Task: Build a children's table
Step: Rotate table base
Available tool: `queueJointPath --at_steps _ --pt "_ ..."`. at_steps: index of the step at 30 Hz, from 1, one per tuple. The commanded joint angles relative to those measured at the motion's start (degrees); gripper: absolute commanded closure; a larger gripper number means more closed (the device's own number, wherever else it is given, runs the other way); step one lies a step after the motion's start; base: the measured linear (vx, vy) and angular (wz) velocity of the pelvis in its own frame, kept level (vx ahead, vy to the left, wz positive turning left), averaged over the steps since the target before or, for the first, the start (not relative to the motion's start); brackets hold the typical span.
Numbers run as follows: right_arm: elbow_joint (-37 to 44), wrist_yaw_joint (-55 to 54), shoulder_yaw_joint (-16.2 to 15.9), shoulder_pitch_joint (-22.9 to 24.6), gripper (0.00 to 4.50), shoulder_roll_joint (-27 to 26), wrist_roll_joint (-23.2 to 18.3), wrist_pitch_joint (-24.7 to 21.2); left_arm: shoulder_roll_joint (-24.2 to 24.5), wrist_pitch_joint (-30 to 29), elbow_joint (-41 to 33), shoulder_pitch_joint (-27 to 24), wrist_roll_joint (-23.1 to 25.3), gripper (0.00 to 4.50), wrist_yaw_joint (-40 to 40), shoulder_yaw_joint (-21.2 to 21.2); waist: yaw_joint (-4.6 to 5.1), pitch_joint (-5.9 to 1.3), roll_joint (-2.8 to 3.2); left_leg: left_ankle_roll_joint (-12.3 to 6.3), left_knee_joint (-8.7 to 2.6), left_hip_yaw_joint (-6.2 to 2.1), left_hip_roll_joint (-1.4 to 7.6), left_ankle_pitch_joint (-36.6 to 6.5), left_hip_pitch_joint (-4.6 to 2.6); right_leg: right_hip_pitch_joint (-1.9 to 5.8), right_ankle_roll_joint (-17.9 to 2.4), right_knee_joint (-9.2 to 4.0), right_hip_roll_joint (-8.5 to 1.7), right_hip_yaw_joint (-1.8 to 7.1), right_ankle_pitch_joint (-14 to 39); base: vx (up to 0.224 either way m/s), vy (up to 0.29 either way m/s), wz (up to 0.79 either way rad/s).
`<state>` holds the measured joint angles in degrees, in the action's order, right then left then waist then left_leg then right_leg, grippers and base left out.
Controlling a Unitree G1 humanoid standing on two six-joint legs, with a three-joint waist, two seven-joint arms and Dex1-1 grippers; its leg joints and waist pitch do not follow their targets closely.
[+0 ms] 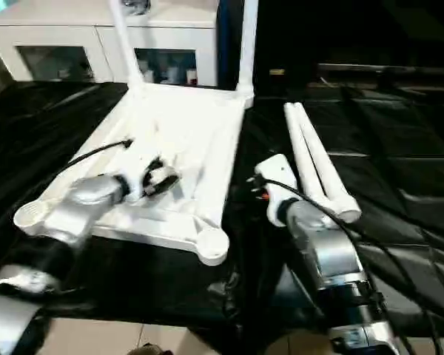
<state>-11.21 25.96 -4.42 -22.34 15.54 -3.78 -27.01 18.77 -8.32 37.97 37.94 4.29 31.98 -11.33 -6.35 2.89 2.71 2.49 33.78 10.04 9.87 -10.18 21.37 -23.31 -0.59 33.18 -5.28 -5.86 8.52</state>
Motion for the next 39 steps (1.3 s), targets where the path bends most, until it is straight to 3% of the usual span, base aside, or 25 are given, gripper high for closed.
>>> queueJointPath --at_steps 1,5,6,7,10,11,16,17,18,19,21,24,25,26,30,34,39 --pt "-1.7 -2.9 1.8 -1.1 0.67 -0.8 0.7 0.1 2.4 -1.4 -0.1 0.5 3.0 1.57 -1.3 -0.4 -0.03 -4.06 -0.63 -0.16 -4.34 -1.42 2.92 -13.7 -0.76 2.84 -7.2 -3.79 -3.97 3.0 19.5 0.0 0.0 0.0" --pt "-3.8 -3.8 1.7 -2.1 0.67 -1.2 1.2 0.4 4.3 -3.1 0.1 0.5 5.0 1.57 0.4 -2.3 -0.14 -4.12 -0.46 0.1 -4.21 -1.28 2.96 -13.2 -0.92 2.76 -8.6 -3.46 -3.93 3.11 16.5 0.0 0.0 0.0" --pt "-4.9 -3.7 1.0 -2.6 0.67 -1.5 1.4 0.8 5.5 -4.6 -0.4 0.0 6.1 1.57 2.5 -4.4 -0.19 -4.12 -0.44 0.02 -4.22 -1.26 2.96 -13.2 -0.92 2.75 -8.7 -3.43 -3.94 3.13 16.2 0.0 0.0 0.0" --pt "-5.7 -3.6 0.4 -3.1 0.67 -1.9 1.6 1.2 6.1 -5.3 -1.1 -0.5 6.6 1.57 4.0 -5.6 -0.21 -4.18 0.08 0.18 -4.23 -1.33 2.99 -13.1 -0.91 2.74 -9.4 -3.19 -4.06 3.18 15.3 0.0 0.0 0.0" --pt "-7.3 -3.8 -0.7 -4.1 0.67 -2.6 2.2 2.0 6.1 -5.5 -3.5 -1.1 6.4 1.57 4.9 -5.7 -0.11 -4.11 0.0 0.75 -4.31 -1.34 3.15 -14.1 -0.84 2.9 -10.3 -3.19 -4.16 3.17 14.4 0.0 0.0 0.0" --pt "-7.9 -4.1 -0.9 -4.7 0.67 -3.1 2.1 2.2 5.4 -8.3 -7.9 -1.6 2.7 1.57 6.6 -3.1 -0.12 -4.12 0.0 0.73 -4.28 -1.31 3.04 -14.4 -0.9 2.92 -10.5 -3.23 -4.14 3.14 14.5 0.0 0.0 0.0" --pt "-9.9 -4.6 -0.8 -5.6 0.67 -3.6 2.3 3.1 5.8 -12.1 -15.6 -2.5 -1.6 1.57 9.1 -0.2 -0.05 -3.95 -0.12 0.97 -4.32 -1.28 3.08 -15.4 -0.87 2.93 -10.5 -3.36 -4.17 3.11 16.5 0.0 0.0 0.0" --pt "-11.7 -4.6 -0.8 -6.3 0.67 -3.8 2.7 4.1 7.8 -15.4 -22.3 -4.2 -4.2 1.57 12.9 0.1 -0.07 -4.0 -0.36 0.96 -4.33 -1.26 3.05 -15.3 -0.92 2.98 -10.4 -3.33 -4.29 3.13 17.1 0.0 0.0 0.0" --pt "-12.2 -4.6 -0.8 -6.5 0.67 -3.9 2.8 4.3 8.4 -16.2 -24.0 -4.7 -4.8 1.57 13.9 0.1 0.11 -3.96 -0.21 1.13 -4.51 -1.43 3.29 -14.7 -0.58 3.16 -11.0 -3.0 -4.44 3.16 16.6 0.0 0.0 0.0" --pt "-12.2 -4.6 -0.8 -6.5 0.67 -3.9 2.8 4.3 8.4 -16.2 -24.0 -4.7 -4.8 1.57 13.9 0.1 0.29 -3.86 -0.22 0.83 -4.28 -1.16 2.97 -15.1 -0.88 2.77 -10.8 -3.32 -3.99 3.15 17.1 0.0 0.0 0.0" --pt "-13.0 -4.7 -1.0 -6.8 0.67 -4.0 2.9 4.8 9.7 -17.7 -27.3 -5.9 -5.3 1.57 15.9 -0.1 0.28 -3.83 -0.3 0.51 -4.36 -1.22 3.0 -14.6 -0.72 2.96 -10.5 -3.21 -4.03 3.17 17.5 0.0 0.0 0.0" --pt "-14.2 -4.6 -1.3 -7.3 0.67 -4.1 3.0 5.5 14.3 -20.7 -33.6 -8.6 -5.5 1.85 21.5 -2.5 0.61 -3.8 -0.1 0.73 -4.43 -1.21 3.02 -14.9 -0.97 2.65 -10.1 -3.19 -3.76 3.18 17.9 0.0 0.0 0.0" --pt "-15.4 -4.5 -1.6 -7.9 0.67 -4.4 3.1 6.1 18.5 -23.2 -37.7 -11.1 -6.2 1.85 26.7 -5.2 0.73 -3.76 -0.46 0.72 -4.68 -1.41 3.13 -15.1 -0.71 2.92 -10.2 -2.96 -3.86 3.2 18.2 0.0 0.0 0.0" --pt "-15.8 -4.5 -1.6 -8.1 0.67 -4.5 3.1 6.3 19.4 -23.8 -38.7 -11.7 -6.3 1.97 27.8 -5.9 0.75 -3.78 -0.27 0.9 -4.69 -1.41 3.22 -15.6 -0.94 2.72 -10.3 -2.87 -3.92 3.25 18.3 0.0 0.0 0.0" --pt "-17.2 -4.2 -1.7 -8.7 0.67 -5.0 3.3 7.2 19.2 -23.7 -37.2 -12.3 -4.1 2.35 26.2 -7.6 0.9 -3.54 -0.13 1.32 -4.61 -1.17 2.93 -16.9 -1.21 2.44 -10.2 -3.29 -3.69 3.35 19.5 0.0 0.0 0.0" --pt "-18.5 -4.0 -2.2 -9.2 0.67 -5.5 3.5 8.0 18.3 -22.6 -33.5 -11.8 -1.5 2.64 25.0 -9.3 1.17 -3.47 -0.28 2.01 -4.73 -1.36 2.79 -18.4 -1.11 2.66 -9.5 -3.43 -3.75 3.29 20.5 0.0 0.0 0.0" --pt "-19.4 -3.9 -2.5 -9.5 0.67 -5.7 3.5 8.6 18.2 -22.4 -32.4 -11.6 -1.8 2.93 25.9 -10.7 1.13 -3.56 -0.3 1.81 -4.66 -1.37 2.81 -18.0 -1.19 2.73 -9.2 -3.48 -3.9 3.39 21.4 0.0 0.0 0.0"
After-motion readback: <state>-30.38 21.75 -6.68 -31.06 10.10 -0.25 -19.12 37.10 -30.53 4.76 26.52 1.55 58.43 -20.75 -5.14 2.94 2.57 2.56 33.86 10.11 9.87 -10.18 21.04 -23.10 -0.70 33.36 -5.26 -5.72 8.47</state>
